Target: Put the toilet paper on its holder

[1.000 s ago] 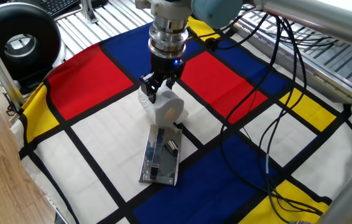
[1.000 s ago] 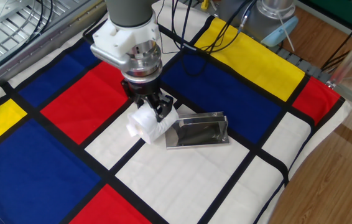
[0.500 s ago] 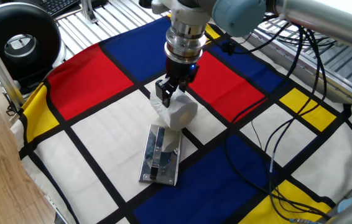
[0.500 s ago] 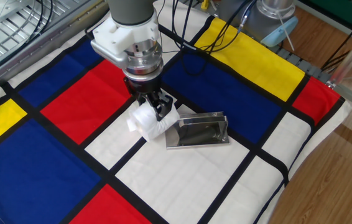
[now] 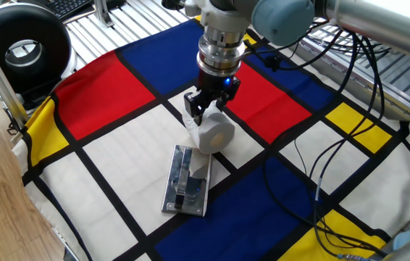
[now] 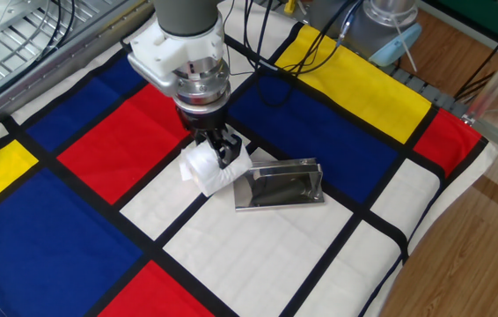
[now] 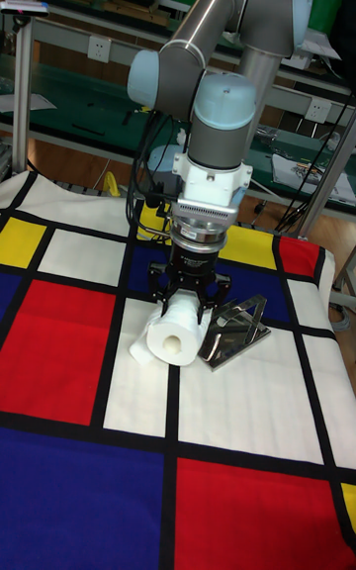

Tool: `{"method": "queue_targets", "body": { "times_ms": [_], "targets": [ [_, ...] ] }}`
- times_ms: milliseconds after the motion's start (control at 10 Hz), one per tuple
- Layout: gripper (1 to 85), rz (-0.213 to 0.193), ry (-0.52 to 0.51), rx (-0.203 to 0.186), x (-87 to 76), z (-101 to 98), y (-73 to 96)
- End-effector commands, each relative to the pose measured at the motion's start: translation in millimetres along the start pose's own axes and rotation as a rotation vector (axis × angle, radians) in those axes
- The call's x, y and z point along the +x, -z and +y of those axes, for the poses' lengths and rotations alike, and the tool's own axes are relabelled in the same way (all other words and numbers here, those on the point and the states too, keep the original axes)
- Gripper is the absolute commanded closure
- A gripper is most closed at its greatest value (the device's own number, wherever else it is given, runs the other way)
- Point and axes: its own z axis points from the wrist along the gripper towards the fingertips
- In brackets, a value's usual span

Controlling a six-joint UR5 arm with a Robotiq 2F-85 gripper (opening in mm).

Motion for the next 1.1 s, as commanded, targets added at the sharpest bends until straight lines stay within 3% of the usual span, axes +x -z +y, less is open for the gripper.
{"method": "queue_targets", "body": {
  "times_ms": [0,300,500,700,1000],
  "targets": [
    [84.3,0.008,-0.02,0.0,1.6,-0.6,1.3],
    [84.3,0.019,0.011,0.008,4.6,-3.0,1.4],
    [84.3,0.041,0.068,-0.024,10.5,5.1,1.6],
    [84.3,0.02,0.111,-0.026,5.1,5.8,1.4],
    [84.3,0.007,0.121,-0.079,2.7,19.7,2.1]
  ]
}}
